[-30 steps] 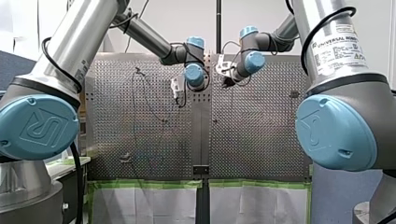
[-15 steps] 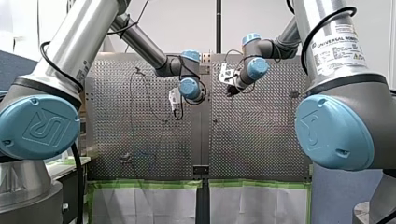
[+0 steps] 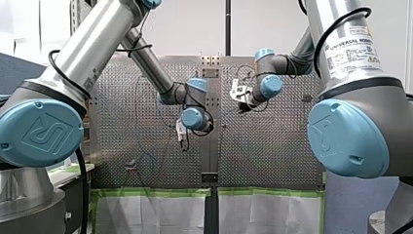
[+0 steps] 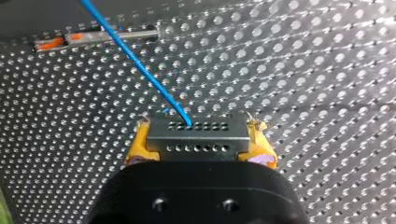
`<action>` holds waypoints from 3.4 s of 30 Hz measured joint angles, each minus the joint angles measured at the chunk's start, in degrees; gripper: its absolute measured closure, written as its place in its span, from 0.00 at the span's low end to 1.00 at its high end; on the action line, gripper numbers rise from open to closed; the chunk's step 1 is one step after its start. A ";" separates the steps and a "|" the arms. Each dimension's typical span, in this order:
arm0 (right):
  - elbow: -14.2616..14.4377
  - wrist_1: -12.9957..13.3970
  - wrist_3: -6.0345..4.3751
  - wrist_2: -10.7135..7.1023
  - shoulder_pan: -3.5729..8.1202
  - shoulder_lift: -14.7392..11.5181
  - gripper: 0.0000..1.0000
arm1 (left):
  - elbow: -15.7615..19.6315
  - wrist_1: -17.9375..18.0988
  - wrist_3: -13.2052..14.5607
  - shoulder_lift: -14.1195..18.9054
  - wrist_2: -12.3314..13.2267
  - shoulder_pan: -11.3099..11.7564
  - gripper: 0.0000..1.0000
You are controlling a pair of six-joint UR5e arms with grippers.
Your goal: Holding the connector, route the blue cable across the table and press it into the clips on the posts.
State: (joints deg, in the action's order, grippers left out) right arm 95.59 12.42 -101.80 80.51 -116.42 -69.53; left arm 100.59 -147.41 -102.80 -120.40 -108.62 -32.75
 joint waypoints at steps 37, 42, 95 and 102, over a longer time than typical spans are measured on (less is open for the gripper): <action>1.51 5.56 -0.52 -3.55 4.43 6.48 1.00 | -5.16 -3.19 -2.78 -4.35 5.55 1.10 1.00; 1.47 6.60 -0.69 -4.24 5.31 7.39 1.00 | -8.40 -3.62 -2.98 -6.83 5.74 1.53 1.00; -2.35 9.13 -1.20 -7.37 12.03 10.24 1.00 | -24.83 -18.38 1.17 -13.76 7.34 4.77 0.00; -2.38 8.88 -1.21 -7.46 12.02 10.24 1.00 | -24.36 -20.98 2.58 -12.15 5.76 3.34 0.00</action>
State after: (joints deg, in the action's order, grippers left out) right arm 93.21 21.30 -103.01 73.05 -104.40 -59.29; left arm 76.23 -168.39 -100.23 -132.55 -102.87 -29.40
